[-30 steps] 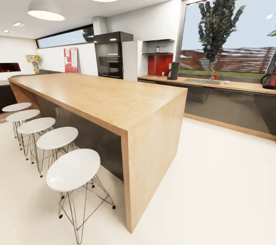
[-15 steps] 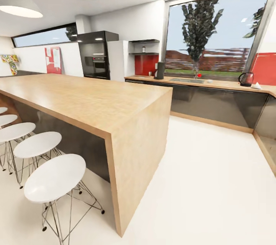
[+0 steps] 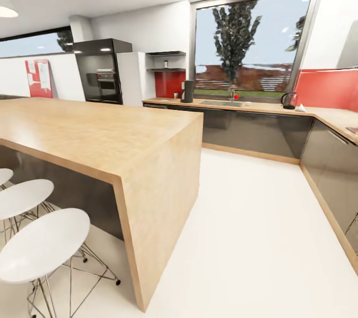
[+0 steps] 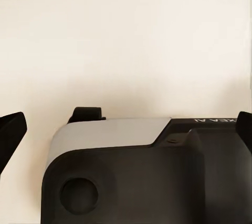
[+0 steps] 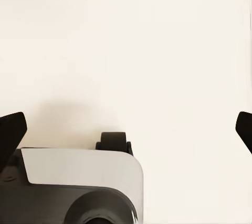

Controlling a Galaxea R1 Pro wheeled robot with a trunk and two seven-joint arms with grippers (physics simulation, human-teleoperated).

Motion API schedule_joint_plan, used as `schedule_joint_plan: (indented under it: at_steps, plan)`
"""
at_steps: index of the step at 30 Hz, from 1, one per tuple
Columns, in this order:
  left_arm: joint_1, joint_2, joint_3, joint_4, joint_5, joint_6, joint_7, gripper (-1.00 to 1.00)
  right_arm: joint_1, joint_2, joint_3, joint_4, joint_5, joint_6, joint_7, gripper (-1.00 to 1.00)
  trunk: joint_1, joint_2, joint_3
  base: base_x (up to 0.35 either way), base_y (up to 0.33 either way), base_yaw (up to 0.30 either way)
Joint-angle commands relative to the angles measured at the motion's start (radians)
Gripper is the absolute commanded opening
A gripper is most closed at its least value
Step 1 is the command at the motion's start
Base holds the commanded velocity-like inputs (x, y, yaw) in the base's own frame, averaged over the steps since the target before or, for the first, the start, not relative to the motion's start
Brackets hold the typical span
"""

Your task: Set up a coffee station on the kitchen countertop: keep the coffee maker on the countertop, move the bottle of coffee from the kitchen shelf to the counter next to the coffee maker, place a paper coffee filter on top of the coffee maker, put the saucer next to the coffee maker with the coffee cup on the saucer, and place the electric kettle next to the coffee maker.

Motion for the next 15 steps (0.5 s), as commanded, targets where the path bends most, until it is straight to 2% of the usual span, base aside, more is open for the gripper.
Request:
schedule_joint_plan:
  at_steps: [1,9,15]
  plan:
    - [0.0,0.0,0.001,-0.001,0.001,-0.002,0.0,1.0,-0.001,0.0,0.0,0.001,0.0,-0.003,0.0,1.0,0.0,0.0,-0.001,0.0,0.0,-0.255]
    - [0.0,0.0,0.001,-0.001,0.0,-0.001,0.0,1.0,-0.001,0.0,0.0,0.001,0.0,-0.004,0.0,1.0,0.0,0.0,-0.001,0.009,0.0,-0.255]
    - [0.0,0.0,0.0,-0.001,0.0,-0.001,0.0,1.0,-0.001,0.0,-0.001,0.0,0.0,-0.004,0.0,1.0,0.0,0.0,-0.001,0.188,0.0,-0.183]
